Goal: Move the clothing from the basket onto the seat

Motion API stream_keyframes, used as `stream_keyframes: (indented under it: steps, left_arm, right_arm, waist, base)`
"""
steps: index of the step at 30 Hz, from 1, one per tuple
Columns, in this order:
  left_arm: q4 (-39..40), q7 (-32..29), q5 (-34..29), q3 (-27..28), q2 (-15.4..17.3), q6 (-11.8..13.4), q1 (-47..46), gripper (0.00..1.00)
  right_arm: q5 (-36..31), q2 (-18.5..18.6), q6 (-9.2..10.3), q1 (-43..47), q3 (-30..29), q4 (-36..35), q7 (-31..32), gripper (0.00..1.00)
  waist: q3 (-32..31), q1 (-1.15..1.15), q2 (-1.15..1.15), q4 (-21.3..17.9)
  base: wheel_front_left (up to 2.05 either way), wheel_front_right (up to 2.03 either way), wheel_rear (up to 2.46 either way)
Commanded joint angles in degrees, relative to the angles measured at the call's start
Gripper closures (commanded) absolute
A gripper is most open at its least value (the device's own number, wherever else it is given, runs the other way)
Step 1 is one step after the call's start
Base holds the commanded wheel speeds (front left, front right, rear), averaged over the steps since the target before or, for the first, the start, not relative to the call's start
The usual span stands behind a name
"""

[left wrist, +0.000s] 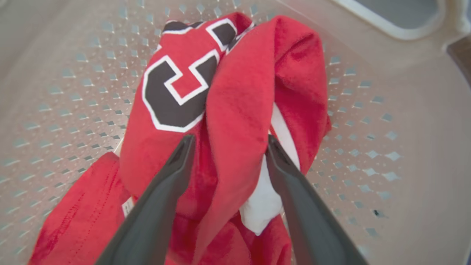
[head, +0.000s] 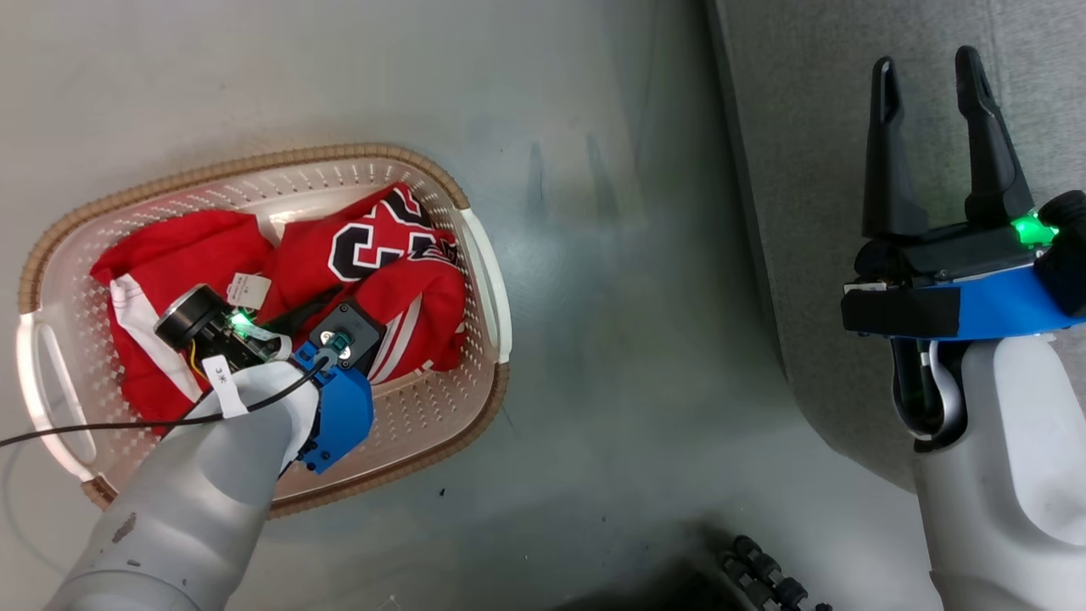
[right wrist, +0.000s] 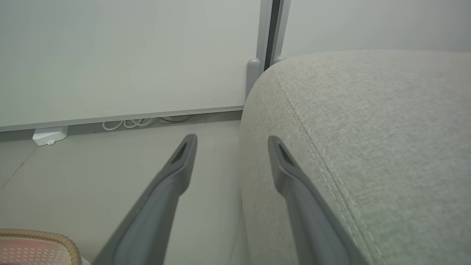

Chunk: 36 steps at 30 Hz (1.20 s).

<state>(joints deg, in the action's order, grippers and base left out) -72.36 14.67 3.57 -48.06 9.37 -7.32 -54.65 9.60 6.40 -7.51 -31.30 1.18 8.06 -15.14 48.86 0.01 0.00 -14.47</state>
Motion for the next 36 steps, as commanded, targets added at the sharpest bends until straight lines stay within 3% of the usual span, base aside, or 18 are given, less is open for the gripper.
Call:
stream_keyframes:
  steps: [1,6,7,8,9,24,36]
  left_arm:
    - [-0.4,-0.2,0.5,-0.9,0.6,-0.2,-1.1,0.0]
    - [-0.8,-0.6,1.5,-2.9,0.6,-0.2,-2.3,0.0]
    - [-0.9,-0.6,1.6,-3.4,0.5,-0.2,-2.5,0.19]
    - [-0.9,-0.5,1.6,-3.9,0.5,-0.2,-2.6,0.78]
    - [-0.9,-0.4,1.8,-4.4,0.4,-0.2,-2.9,1.0]
    - [1.8,0.6,7.8,-8.3,-2.0,-0.2,-1.0,1.0]
    - [14.7,0.6,13.9,-5.8,-2.2,-0.2,5.7,1.0]
  right_arm:
    - [0.0,0.3,0.04,-1.0,-0.2,-0.4,0.0,0.0]
    - [-0.2,0.3,0.04,-1.6,-0.5,-1.1,0.0,0.0]
    - [-0.3,0.2,0.04,-1.6,-0.5,-1.1,0.0,0.0]
    - [-0.3,0.2,0.04,-1.8,-0.5,-1.1,0.0,0.0]
    - [-0.3,0.3,0.04,-2.0,-0.5,-1.0,0.0,0.0]
    - [-0.9,0.9,0.04,-0.4,0.0,-0.1,0.0,0.0]
    - [-1.5,1.9,0.04,3.2,0.8,2.2,0.0,0.0]
  waist:
    - [1.8,-0.01,0.0,0.0]
    - [3.7,-0.01,0.0,0.3]
    - [3.8,-0.01,0.0,0.4]
    - [4.0,-0.01,0.0,0.4]
    - [4.1,-0.01,0.0,0.5]
    - [-0.1,-0.01,0.0,2.9]
    - [-11.4,-0.01,0.0,5.9]
  base:
    - [0.0,0.0,0.0]
    - [0.0,0.0,0.0]
    - [0.0,0.0,0.0]
    - [0.0,0.0,0.0]
    - [0.0,0.0,0.0]
    - [0.0,0.0,0.0]
    - [0.0,0.0,0.0]
